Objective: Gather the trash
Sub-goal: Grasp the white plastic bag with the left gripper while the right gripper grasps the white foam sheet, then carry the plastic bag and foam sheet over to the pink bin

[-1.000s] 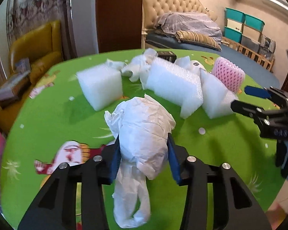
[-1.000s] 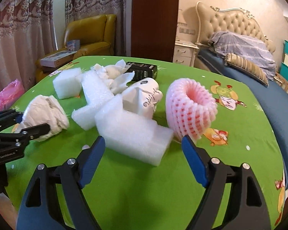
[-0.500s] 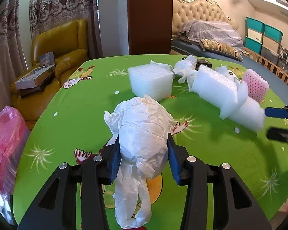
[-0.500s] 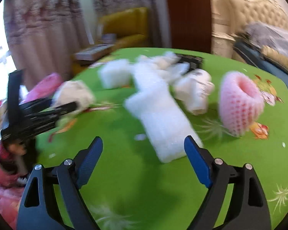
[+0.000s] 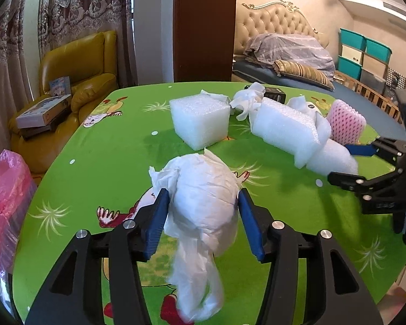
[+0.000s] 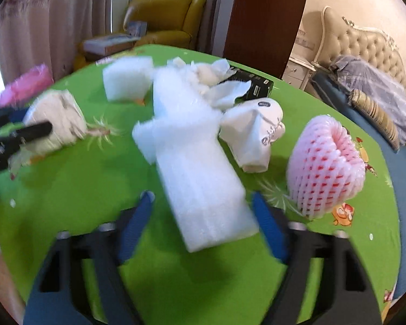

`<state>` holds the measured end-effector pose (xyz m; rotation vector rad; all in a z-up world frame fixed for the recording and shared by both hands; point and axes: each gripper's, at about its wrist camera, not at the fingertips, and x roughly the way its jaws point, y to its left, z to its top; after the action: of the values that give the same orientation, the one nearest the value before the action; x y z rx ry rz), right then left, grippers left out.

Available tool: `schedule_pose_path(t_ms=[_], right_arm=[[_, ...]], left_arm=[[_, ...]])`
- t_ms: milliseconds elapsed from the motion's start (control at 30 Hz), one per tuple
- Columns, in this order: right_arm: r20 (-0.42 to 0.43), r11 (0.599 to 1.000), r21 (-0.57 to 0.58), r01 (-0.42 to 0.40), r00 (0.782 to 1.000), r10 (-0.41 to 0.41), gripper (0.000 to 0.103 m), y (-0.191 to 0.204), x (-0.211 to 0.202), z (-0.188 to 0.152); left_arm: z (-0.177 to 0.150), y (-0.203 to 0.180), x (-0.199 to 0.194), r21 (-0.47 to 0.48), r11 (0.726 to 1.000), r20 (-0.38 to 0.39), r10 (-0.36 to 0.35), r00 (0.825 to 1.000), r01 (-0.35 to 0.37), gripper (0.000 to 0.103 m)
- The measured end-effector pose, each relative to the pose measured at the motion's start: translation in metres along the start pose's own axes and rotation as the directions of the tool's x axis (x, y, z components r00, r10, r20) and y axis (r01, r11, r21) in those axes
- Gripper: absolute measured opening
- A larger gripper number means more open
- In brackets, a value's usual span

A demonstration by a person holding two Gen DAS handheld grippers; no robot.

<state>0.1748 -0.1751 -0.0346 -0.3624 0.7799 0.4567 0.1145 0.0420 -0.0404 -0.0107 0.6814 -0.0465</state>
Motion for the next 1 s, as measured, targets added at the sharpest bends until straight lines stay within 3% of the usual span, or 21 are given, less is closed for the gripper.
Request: schedule_pose_path(t_ms=[500, 1000], right_arm=[[0.167, 0.998, 0.050, -0.027, 0.986, 0.018, 0.055, 0.040, -0.042, -0.004], [0.226, 0.989, 0.125, -0.081, 0.973, 0.051, 0.055, 0.054, -0.073, -0.021]], left_arm=[[-0.003, -0.003, -0.015, -0.001, 1.000, 0.066, 0.017, 0.998, -0.017, 0.050], [-0.020, -0.001, -0.050, -0.038, 0.999, 0.143, 0.007, 0.990, -0.002, 0.049]])
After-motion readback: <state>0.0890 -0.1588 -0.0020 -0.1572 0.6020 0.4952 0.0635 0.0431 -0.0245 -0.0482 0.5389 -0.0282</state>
